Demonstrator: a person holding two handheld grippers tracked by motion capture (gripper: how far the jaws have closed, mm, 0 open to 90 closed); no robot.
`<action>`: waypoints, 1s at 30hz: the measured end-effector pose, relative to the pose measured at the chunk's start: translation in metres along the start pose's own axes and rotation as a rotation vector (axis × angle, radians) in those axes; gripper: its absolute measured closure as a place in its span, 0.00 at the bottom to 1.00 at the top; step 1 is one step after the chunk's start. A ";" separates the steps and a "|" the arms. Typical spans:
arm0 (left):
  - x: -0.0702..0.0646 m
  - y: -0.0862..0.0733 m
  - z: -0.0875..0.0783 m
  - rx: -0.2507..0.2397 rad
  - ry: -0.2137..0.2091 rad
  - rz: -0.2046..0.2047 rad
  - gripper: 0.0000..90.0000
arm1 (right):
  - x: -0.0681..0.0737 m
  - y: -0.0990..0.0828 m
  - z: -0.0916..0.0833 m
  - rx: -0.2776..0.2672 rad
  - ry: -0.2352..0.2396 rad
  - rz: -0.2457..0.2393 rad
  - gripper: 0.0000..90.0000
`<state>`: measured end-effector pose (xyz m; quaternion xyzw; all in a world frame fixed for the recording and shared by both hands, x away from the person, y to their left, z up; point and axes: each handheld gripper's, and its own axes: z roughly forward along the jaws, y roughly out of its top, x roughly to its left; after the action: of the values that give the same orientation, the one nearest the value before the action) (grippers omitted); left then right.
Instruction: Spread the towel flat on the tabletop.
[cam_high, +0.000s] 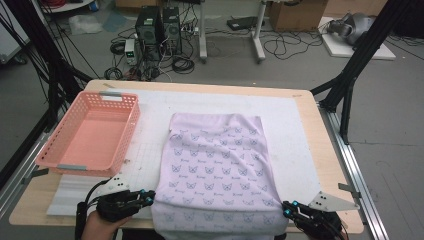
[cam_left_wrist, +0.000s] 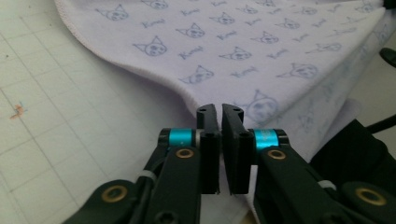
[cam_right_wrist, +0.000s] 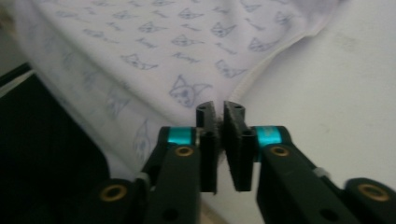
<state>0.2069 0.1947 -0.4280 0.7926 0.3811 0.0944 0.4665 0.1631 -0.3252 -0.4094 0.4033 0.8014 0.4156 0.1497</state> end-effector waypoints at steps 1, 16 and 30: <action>0.005 0.001 0.006 0.003 0.013 -0.036 0.70 | -0.002 0.001 0.003 0.011 -0.045 0.005 0.77; 0.007 0.010 0.053 0.053 0.155 0.029 0.78 | -0.016 0.004 0.063 0.077 -0.158 0.056 0.72; 0.008 0.003 0.023 0.104 0.016 -0.014 0.95 | 0.005 -0.009 0.026 0.164 -0.020 0.071 0.92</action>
<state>0.2254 0.1842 -0.4395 0.8124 0.3948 0.0775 0.4221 0.1701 -0.3104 -0.4321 0.4464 0.8164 0.3496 0.1090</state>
